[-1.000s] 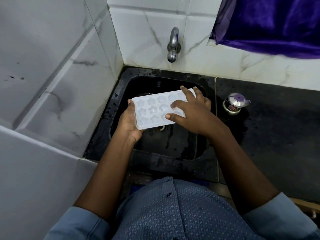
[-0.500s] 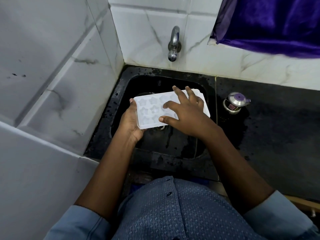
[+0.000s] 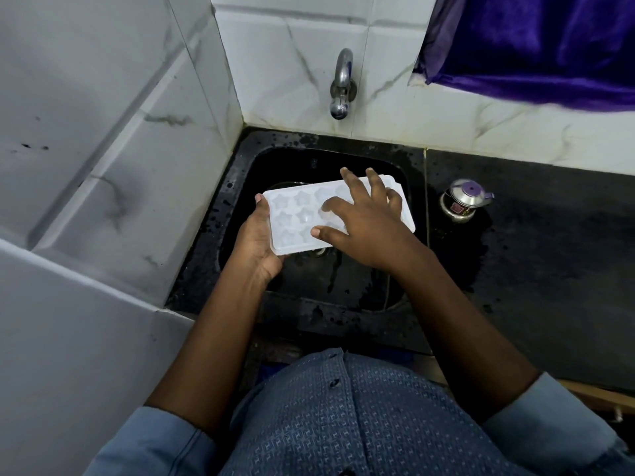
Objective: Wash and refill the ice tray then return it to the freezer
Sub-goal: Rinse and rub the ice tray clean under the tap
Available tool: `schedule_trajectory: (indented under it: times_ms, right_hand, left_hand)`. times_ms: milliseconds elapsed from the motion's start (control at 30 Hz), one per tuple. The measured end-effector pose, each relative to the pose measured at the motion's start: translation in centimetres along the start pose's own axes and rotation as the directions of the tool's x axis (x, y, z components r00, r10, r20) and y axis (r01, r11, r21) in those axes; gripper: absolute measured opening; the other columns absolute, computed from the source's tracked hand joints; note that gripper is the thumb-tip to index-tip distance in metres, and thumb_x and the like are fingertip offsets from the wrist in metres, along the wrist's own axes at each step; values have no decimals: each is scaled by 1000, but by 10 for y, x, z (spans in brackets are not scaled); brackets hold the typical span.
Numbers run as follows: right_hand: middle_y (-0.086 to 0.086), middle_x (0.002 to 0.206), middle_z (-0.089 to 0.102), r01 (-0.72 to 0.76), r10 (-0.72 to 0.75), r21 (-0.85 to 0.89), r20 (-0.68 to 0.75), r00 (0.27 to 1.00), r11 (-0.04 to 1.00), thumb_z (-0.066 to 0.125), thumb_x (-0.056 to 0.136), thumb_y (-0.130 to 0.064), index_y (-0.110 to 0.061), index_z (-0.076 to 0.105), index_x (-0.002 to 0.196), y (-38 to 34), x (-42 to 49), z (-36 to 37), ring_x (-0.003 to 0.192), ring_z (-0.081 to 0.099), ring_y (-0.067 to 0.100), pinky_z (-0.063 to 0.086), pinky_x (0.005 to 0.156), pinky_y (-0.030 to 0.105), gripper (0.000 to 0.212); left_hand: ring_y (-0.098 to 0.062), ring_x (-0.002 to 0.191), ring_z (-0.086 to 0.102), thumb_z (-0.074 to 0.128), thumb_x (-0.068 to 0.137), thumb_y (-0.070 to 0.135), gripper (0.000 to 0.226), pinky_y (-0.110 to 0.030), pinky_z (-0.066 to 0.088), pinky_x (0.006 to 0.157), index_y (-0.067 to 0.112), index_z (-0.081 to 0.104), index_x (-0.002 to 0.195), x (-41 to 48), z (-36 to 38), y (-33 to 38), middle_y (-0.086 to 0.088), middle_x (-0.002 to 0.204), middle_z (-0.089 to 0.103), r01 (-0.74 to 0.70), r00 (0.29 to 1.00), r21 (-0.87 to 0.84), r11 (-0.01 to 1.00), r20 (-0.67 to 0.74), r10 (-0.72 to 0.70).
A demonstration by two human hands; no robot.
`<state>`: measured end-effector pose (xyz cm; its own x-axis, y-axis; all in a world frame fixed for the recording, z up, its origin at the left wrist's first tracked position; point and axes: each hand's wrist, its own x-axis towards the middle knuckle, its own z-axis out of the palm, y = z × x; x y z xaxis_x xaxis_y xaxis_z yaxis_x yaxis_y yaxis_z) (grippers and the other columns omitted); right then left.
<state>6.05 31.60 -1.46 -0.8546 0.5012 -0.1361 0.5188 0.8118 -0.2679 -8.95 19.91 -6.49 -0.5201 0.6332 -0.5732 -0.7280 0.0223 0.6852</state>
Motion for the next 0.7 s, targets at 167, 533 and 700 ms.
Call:
schedule_trajectory:
  times_ms: [167,533,700]
  right_hand:
    - [3,175,-4,17,-17,7,15,1000,1000,45,98,-72,-36,60,129,0,-4,1,159,-13,36,4,123,61,49]
    - [2,175,2,4,-2,41,-36,999,999,45,98,-71,-36,60,130,5,-7,5,160,-9,34,4,122,60,49]
    - [2,175,3,-16,17,39,-24,1000,999,44,98,-71,-36,61,128,5,-9,5,160,-10,34,2,123,60,50]
  left_hand:
    - [-37,103,78,25,109,65,73,-46,66,71,10,65,135,-1,2,-4,-18,123,77,6,1000,4,1000,18,-6]
    - [-41,109,76,24,107,69,78,-52,65,74,10,65,138,-1,7,-9,-19,128,75,17,1000,17,1000,12,-17]
    - [-39,110,76,25,108,66,75,-51,64,78,11,65,137,-1,5,-8,-18,127,75,5,1000,19,1000,-23,-4]
